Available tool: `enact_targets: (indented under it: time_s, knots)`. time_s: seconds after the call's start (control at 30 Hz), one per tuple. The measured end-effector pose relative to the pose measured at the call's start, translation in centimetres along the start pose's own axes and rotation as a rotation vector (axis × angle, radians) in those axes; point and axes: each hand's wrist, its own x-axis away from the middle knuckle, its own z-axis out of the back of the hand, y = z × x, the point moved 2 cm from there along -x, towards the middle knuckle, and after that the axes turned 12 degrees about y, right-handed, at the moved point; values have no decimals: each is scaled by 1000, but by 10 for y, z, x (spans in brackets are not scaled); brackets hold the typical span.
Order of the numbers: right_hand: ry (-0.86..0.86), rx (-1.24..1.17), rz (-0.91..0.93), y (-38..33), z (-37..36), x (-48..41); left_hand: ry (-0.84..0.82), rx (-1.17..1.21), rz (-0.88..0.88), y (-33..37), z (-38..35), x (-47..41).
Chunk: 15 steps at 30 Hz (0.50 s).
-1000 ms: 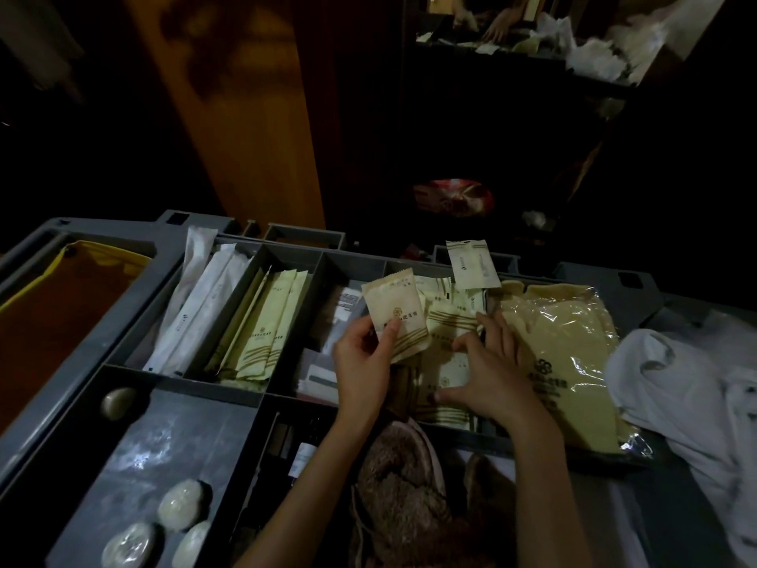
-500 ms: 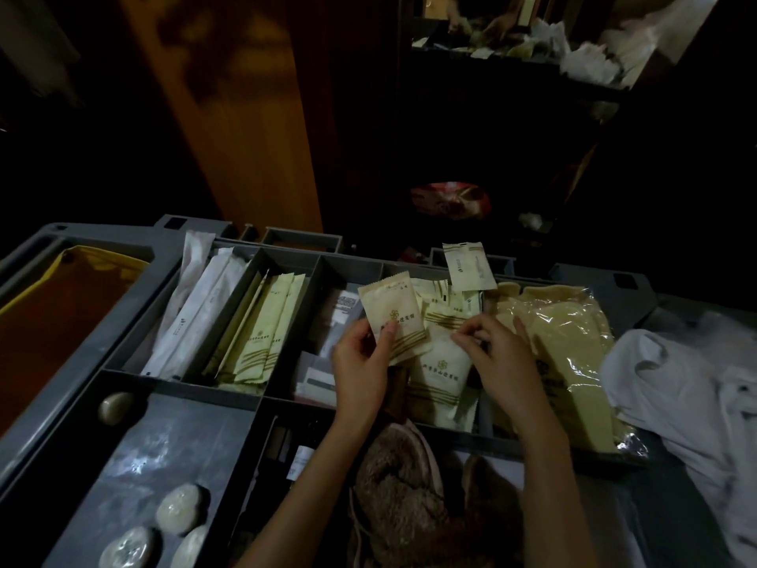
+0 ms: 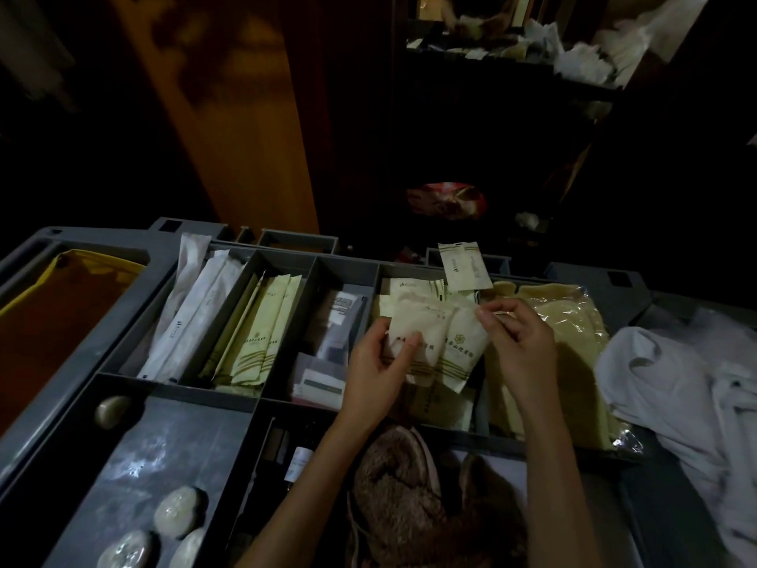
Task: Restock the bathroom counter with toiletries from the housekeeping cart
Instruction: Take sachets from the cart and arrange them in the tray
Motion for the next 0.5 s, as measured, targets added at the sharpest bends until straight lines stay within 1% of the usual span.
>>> enact_targets:
  time_s: [0.13,0.27,0.33,0.43,0.5]
  knots:
    - [-11,-48,-20,-2,-3,2,-22,74,68,2,1,-2]
    - [-11,-145,-70,-2,-10,5,73,117,75,6,3,-3]
    - [-32,-187,-136,0,-14,7,122,131,70,6,5,-3]
    - [-144,-235,-268,5,-18,10,181,130,68,5,8,-4]
    - [-236,-191,-295,5,-19,12,222,129,62,4,9,-4]
